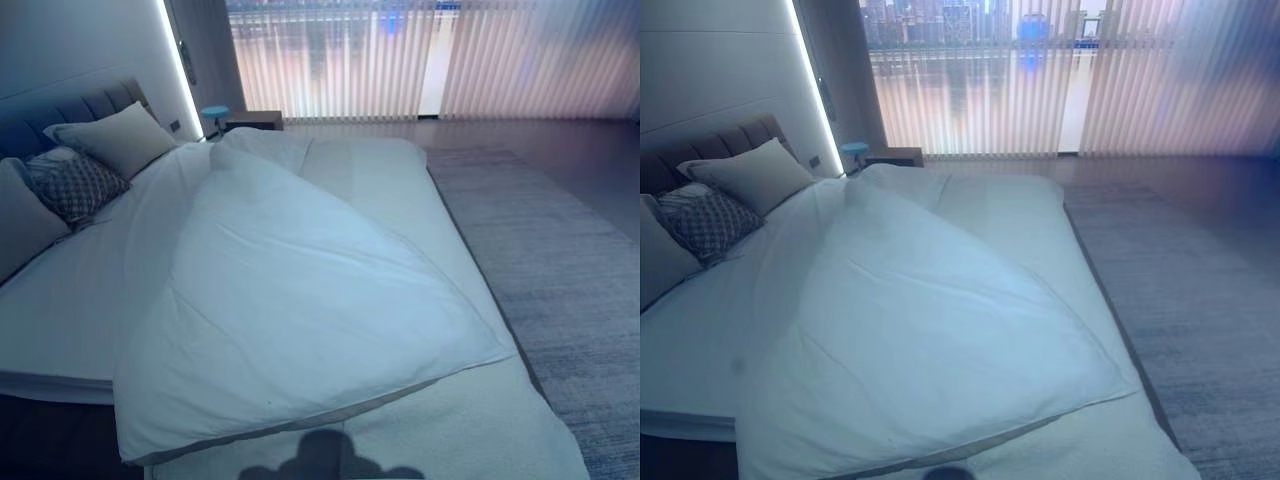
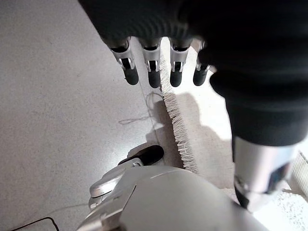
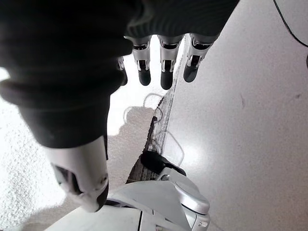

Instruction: Make the bed

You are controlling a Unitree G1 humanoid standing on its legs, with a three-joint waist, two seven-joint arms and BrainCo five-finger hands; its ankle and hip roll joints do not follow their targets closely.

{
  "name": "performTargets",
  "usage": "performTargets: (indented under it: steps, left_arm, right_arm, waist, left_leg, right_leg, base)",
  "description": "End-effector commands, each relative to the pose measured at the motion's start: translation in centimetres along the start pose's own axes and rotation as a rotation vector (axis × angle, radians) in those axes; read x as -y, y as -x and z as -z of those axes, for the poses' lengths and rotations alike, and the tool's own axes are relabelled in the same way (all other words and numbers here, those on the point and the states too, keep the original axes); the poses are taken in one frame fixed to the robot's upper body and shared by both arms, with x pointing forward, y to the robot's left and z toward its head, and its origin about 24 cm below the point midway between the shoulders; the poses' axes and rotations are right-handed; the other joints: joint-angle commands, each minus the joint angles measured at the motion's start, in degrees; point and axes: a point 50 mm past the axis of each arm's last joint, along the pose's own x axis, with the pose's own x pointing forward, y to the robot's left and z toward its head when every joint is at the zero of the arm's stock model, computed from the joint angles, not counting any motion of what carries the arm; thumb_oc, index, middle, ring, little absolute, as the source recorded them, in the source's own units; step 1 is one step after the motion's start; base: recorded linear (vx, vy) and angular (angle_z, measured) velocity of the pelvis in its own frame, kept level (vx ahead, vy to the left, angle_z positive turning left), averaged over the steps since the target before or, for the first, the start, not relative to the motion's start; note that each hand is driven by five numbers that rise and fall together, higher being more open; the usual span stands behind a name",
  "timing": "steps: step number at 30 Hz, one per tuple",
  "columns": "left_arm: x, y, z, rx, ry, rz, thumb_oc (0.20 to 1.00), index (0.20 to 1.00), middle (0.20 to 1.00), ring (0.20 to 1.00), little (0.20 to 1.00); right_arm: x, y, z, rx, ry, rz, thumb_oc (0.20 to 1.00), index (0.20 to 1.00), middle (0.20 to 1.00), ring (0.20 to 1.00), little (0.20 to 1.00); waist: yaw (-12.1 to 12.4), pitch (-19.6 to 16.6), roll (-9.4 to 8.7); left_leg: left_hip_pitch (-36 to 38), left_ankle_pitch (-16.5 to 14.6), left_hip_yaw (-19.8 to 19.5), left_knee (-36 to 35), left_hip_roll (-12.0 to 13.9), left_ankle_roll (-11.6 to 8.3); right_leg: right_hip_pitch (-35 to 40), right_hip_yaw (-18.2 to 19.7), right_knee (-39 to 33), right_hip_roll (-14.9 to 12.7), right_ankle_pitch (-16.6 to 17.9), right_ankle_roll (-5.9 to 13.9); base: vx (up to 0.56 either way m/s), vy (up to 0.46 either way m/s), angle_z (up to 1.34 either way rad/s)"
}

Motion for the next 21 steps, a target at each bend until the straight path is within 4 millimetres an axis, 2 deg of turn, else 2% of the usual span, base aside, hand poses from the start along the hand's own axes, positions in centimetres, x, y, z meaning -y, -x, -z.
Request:
performTargets:
  steps: [1,17,21]
  left_arm:
    - [-0.69,-0.15,-1.38,0.018,-0.004,-0.012,1.0,1.0,1.0,1.0,1.0]
    - [-0.44,-0.15,-1.59,0.025,0.023,-0.002,1.0,1.0,1.0,1.0,1.0]
    - [-0.35,-0.14,-1.34,0.016,0.036,-0.003,1.0,1.0,1.0,1.0,1.0]
  right_arm:
    - [0.59,-0.12,-1.74,0.028,0.041,0.014,1.0,1.0,1.0,1.0,1.0]
    - [0.64,-0.12,-1.72,0.03,0.041,0.018,1.0,1.0,1.0,1.0,1.0]
    - [0.27,-0.11,-1.83,0.038,-0.042,0.007,1.0,1.0,1.0,1.0,1.0]
  waist:
    - [-0.79,-0.03,-2.54]
    - [-0.77,0.28,-2.53]
    - [-0.9,0.17,-2.48]
  left_leg:
    - [-1.06,-0.71,3.28,0.31,-3.42,-0.62]
    - [-0.8,-0.99,2.61,0.31,-3.1,-0.87]
    - [-0.62,-1.15,2.79,0.31,-3.06,-0.9]
  right_leg:
    - [-0.42,3.5,0.26,-0.81,1.66,3.0]
    - [0.3,2.43,0.26,-0.47,0.77,2.6]
    - [0.45,2.37,0.26,-0.41,0.67,2.64]
  base:
    - [0.0,0.0,0.0]
    - [0.0,0.0,0.0]
    - [0.01,-0.003,0.0]
